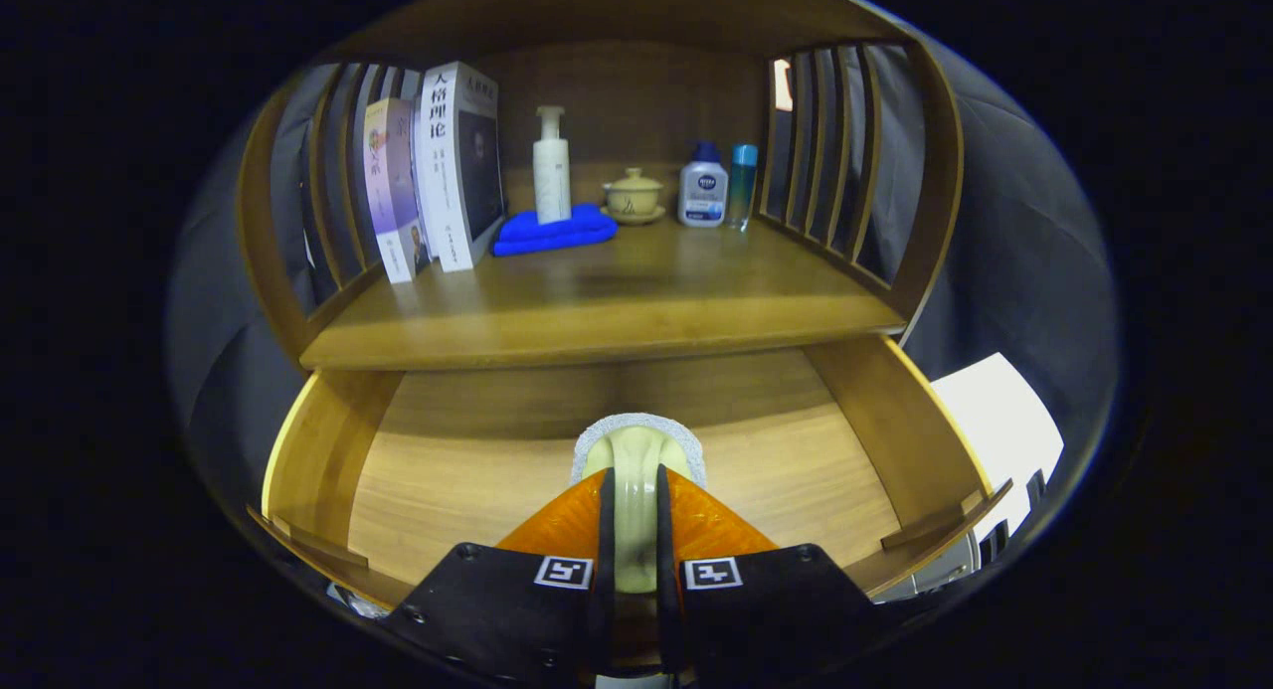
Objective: Pull open the drawer, take out the items inside it, and place them on the countertop above the cabinet.
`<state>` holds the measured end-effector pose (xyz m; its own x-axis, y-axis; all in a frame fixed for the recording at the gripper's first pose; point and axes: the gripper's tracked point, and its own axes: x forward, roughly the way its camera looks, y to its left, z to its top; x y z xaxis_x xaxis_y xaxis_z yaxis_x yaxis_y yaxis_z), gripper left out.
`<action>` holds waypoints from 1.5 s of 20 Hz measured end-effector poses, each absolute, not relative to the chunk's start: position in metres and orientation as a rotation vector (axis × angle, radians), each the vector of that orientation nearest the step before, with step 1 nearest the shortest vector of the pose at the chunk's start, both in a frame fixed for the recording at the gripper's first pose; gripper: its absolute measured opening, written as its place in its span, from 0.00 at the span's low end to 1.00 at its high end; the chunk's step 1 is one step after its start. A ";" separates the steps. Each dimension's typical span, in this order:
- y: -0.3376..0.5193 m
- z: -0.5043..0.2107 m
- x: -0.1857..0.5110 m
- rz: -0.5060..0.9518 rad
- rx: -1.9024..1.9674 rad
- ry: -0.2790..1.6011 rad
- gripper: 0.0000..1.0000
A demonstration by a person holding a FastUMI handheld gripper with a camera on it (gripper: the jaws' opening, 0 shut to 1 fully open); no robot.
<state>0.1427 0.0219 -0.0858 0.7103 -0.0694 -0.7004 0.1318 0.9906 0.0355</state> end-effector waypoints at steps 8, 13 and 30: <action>0.013 -0.028 0.161 -0.090 0.020 0.615 0.20; 0.012 -0.004 0.181 -0.072 -0.010 0.565 0.20; -0.001 0.002 0.292 -0.009 -0.039 0.559 0.20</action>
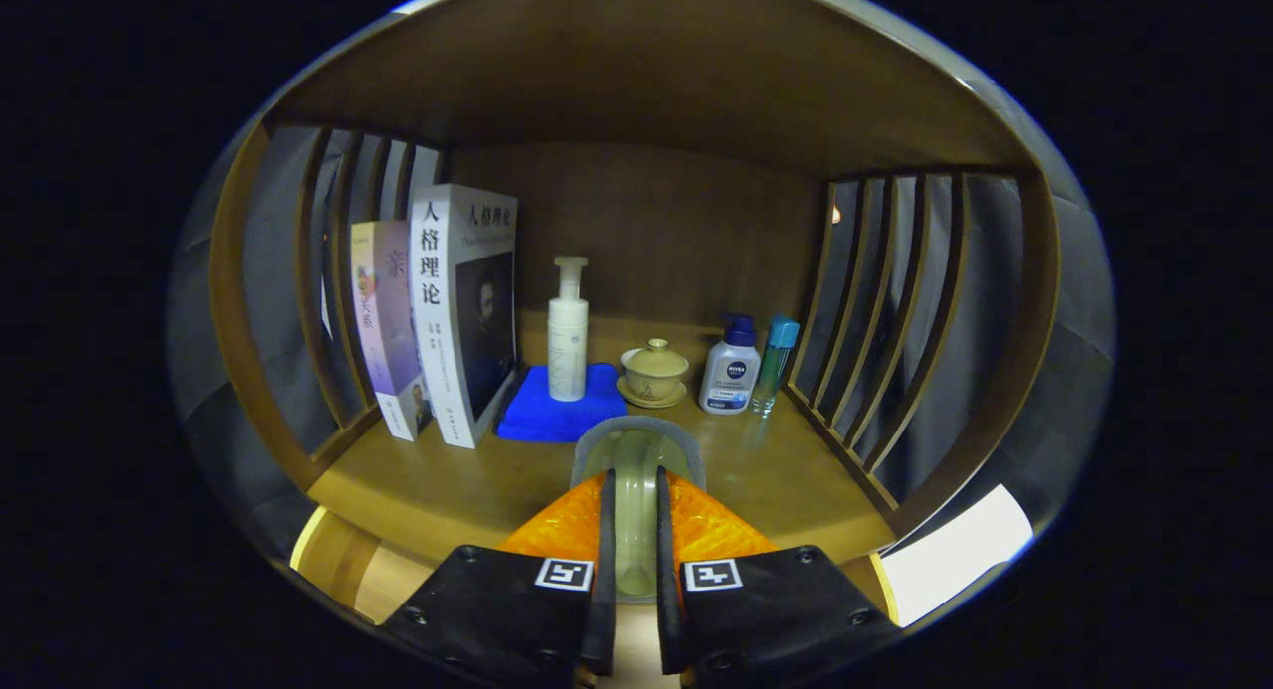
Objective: Pull open the drawer, take out the items inside it, and place them on the countertop above the cabinet.
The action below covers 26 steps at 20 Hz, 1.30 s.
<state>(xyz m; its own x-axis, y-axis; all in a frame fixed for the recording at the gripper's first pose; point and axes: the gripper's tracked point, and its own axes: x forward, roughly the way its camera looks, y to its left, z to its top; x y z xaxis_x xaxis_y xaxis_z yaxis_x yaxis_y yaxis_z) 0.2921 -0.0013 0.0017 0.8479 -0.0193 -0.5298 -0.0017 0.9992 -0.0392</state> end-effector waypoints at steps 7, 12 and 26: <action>-0.004 -0.028 0.314 0.029 0.033 0.635 0.25; -0.011 -0.033 0.317 0.041 0.038 0.599 0.67; -0.025 0.067 0.203 -0.032 0.056 0.272 0.96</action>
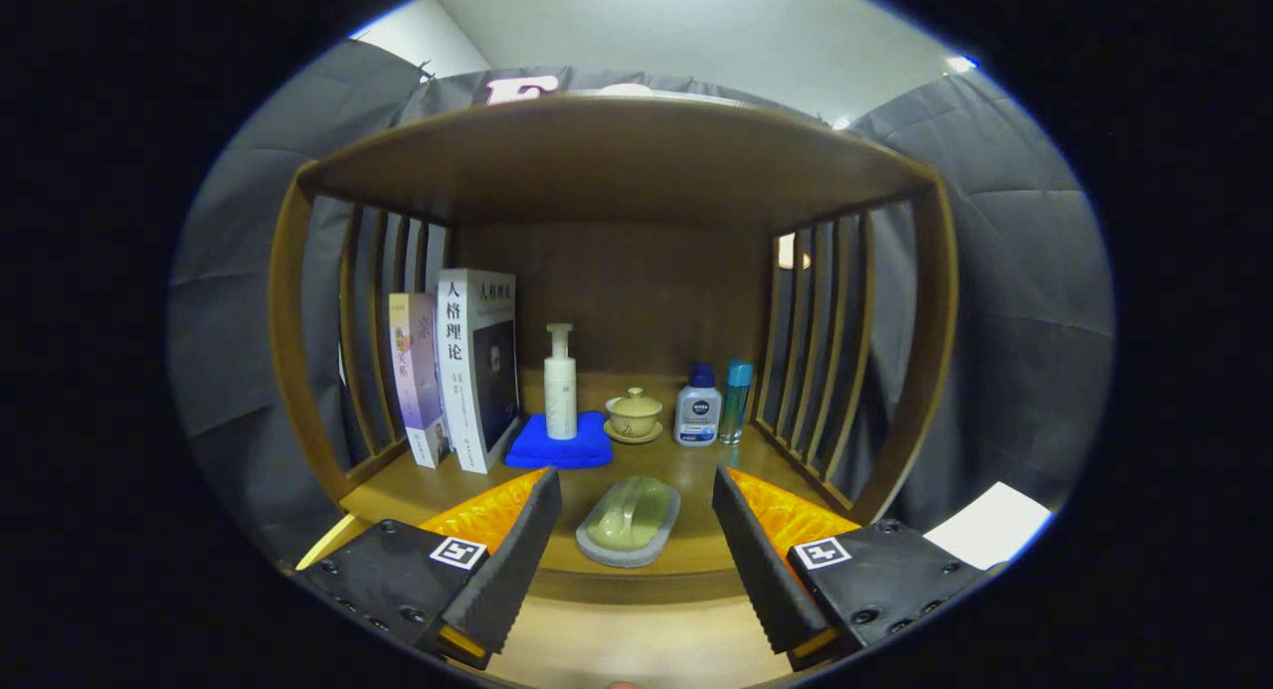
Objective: Pull open the drawer, take out the items inside it, and place them on the countertop above the cabinet.
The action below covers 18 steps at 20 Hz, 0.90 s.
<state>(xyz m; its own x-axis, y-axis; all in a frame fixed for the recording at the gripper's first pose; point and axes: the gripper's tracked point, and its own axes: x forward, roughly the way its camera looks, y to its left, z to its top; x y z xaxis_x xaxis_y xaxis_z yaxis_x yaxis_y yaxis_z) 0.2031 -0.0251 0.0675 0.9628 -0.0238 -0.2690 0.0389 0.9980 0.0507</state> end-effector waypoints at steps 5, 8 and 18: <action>-0.025 0.079 0.149 -0.044 0.056 0.223 0.97; -0.019 0.086 0.121 -0.035 0.022 0.177 0.97; -0.006 0.069 0.043 -0.049 0.065 0.075 0.98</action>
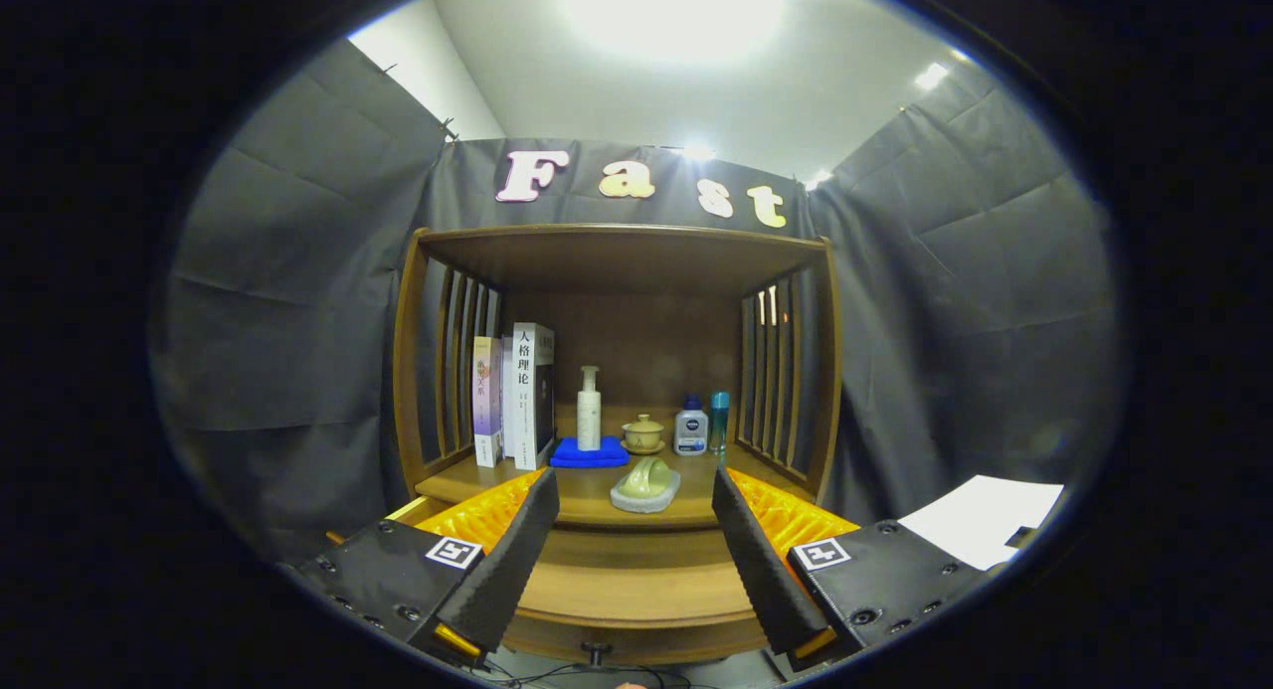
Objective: Pull open the drawer, take out the items inside it, and place them on the countertop above the cabinet.
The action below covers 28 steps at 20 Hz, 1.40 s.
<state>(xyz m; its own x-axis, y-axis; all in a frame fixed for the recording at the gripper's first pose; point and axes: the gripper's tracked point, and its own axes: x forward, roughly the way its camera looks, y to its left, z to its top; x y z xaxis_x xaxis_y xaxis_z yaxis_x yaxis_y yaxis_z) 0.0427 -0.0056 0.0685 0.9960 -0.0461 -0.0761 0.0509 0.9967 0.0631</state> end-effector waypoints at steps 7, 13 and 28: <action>0.003 0.016 0.014 -0.064 0.062 0.097 0.98; 0.018 -0.039 -0.005 -0.039 0.086 0.148 0.98; 0.037 -0.122 0.021 0.002 0.038 0.286 0.95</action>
<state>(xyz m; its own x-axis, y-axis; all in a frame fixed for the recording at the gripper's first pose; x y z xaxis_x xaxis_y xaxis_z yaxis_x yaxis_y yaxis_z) 0.0208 0.0368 -0.1225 0.9593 0.0075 -0.2824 0.0032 0.9993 0.0374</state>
